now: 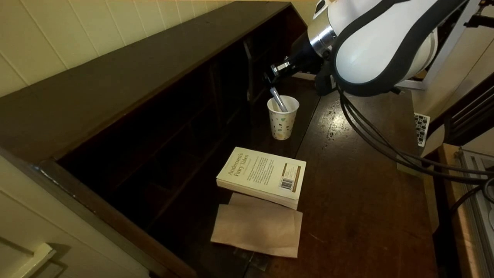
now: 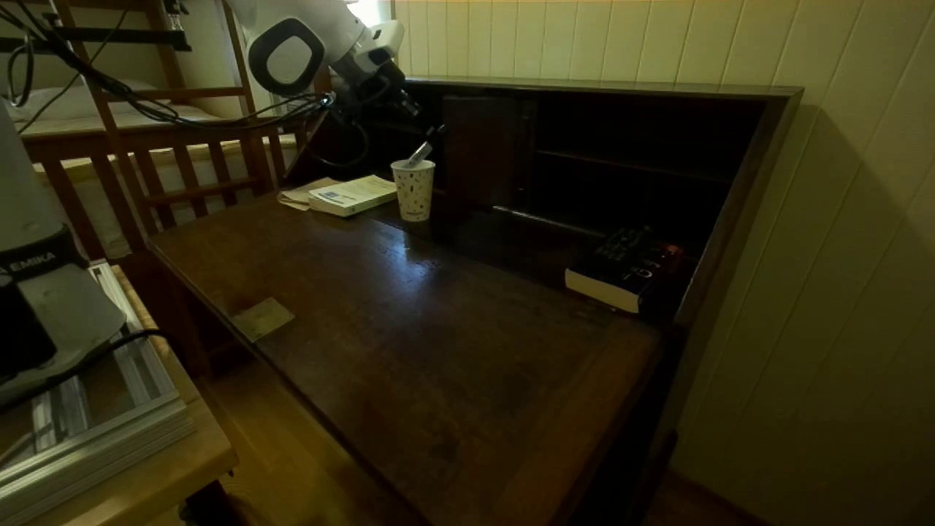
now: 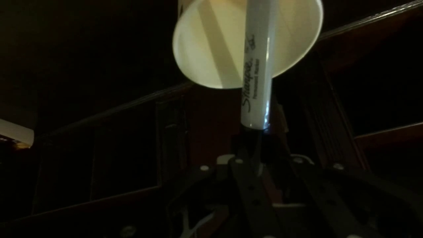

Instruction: Move the cup, then pick up the marker and put it in the cup

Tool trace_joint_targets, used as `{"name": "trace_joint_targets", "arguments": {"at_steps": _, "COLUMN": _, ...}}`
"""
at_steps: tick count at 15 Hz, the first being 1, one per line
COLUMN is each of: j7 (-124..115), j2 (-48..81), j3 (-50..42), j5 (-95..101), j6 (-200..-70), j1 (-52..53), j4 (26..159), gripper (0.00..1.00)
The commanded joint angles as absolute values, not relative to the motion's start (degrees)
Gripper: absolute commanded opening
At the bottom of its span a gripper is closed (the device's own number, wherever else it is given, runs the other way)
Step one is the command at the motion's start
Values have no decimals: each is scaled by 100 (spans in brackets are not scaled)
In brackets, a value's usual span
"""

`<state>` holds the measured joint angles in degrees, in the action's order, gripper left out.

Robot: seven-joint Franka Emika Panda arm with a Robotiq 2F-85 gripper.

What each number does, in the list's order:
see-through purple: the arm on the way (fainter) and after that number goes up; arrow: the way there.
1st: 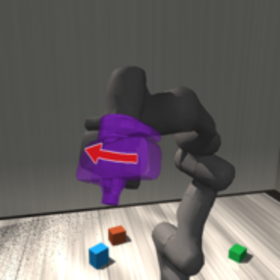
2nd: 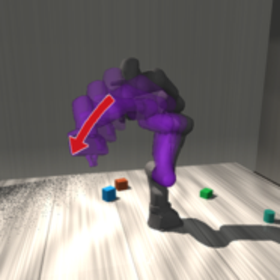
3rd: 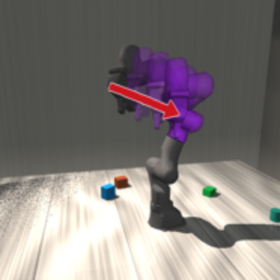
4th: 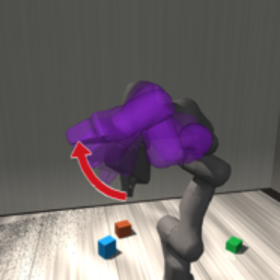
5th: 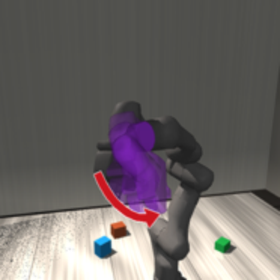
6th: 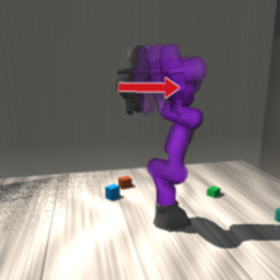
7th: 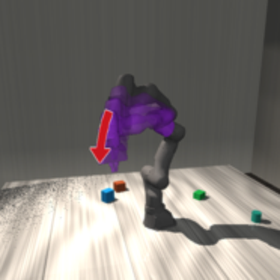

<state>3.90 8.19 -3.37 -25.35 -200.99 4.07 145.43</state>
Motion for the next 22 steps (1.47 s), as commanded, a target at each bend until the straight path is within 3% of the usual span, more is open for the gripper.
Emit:
{"name": "trace_joint_targets", "arguments": {"at_steps": 1, "j7": 661, "j2": 1052, "j3": -491, "j5": -2993, "j6": -20179, "j1": 656, "j4": 14326, "gripper": 5}}
{"name": "trace_joint_targets", "arguments": {"at_steps": 2, "j7": 708, "j2": 1048, "j3": -543, "j5": -3099, "j6": -20120, "j1": 703, "j4": 14300, "gripper": 5}}
{"name": "trace_joint_targets", "arguments": {"at_steps": 3, "j7": 489, "j2": 927, "j3": -411, "j5": -2771, "j6": -20099, "j1": 525, "j4": 14470, "gripper": 21}}
{"name": "trace_joint_targets", "arguments": {"at_steps": 7, "j7": 533, "j2": 965, "j3": -466, "j5": -2875, "j6": -20099, "j1": 579, "j4": 14428, "gripper": 21}}
{"name": "trace_joint_targets", "arguments": {"at_steps": 8, "j7": 560, "j2": 990, "j3": -474, "j5": -2898, "j6": -20148, "j1": 606, "j4": 14435, "gripper": 5}}
{"name": "trace_joint_targets", "arguments": {"at_steps": 22, "j7": 508, "j2": 961, "j3": -339, "j5": -2769, "j6": -20626, "j1": 592, "j4": 14731, "gripper": 5}}
